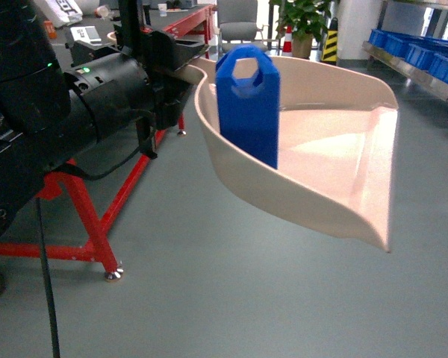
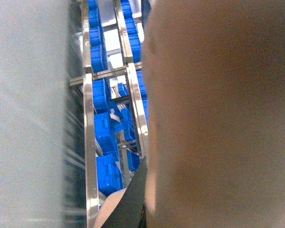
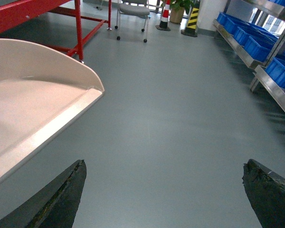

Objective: Place part in tray to right shelf

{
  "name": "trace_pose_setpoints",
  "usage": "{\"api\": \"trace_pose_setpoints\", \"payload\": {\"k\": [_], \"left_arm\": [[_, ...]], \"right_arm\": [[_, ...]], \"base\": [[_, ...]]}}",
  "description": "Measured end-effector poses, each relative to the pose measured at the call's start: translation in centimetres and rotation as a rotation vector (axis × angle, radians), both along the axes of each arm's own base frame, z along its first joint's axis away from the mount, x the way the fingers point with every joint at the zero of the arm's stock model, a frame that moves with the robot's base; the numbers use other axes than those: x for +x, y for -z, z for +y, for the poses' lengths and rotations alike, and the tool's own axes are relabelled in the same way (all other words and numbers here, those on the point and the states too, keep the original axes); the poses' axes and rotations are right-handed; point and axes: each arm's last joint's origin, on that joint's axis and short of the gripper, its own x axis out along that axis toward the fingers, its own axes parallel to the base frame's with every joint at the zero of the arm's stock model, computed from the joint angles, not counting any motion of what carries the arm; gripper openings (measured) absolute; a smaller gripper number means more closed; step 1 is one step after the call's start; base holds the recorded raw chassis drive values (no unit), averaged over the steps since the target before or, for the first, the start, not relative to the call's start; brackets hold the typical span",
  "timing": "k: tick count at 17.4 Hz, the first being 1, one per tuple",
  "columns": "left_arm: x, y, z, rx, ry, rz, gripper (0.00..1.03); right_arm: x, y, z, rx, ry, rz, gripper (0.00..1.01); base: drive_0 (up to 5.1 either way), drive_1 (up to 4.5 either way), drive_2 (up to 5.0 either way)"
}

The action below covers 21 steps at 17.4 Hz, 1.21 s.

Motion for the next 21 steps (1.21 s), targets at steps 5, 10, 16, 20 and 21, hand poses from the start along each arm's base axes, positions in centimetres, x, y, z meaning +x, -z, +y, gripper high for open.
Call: {"api": "trace_pose_setpoints", "payload": {"k": [5, 10, 16, 20, 21], "left_arm": [[-0.15, 0.01, -0.44, 0.003, 0.024, 0.0, 0.15], [0.05, -0.16, 0.26, -0.002, -0.003, -0.007, 0.15], [0.05, -0.15, 0.25, -0.001, -0.004, -0.005, 0.15], [0.05, -0.17, 0.26, -0.002, -0.007, -0.008, 0.15], [0.05, -0.15, 0.24, -0.001, -0.003, -0.006, 0.15]], "right_arm": [[0.01, -0.01, -0.08, -0.001, 0.006, -0.001, 0.98], [-0.05, -0.06, -0.09, 0.0, 0.006, -0.005, 0.98], [0.03, 0.02, -0.08, -0.001, 0.006, 0.002, 0.98], [0.01, 0.02, -0.08, -0.001, 0.005, 0.002, 0.98], [0.02, 0.01, -0.08, -0.001, 0.007, 0.001, 0.98]], "base": [[0.0, 0.7, -0.7], [0.0, 4.15, -4.1], [0.0, 4.27, -4.2], [0.1, 4.3, -4.1], [0.1, 4.27, -4.0]]}}
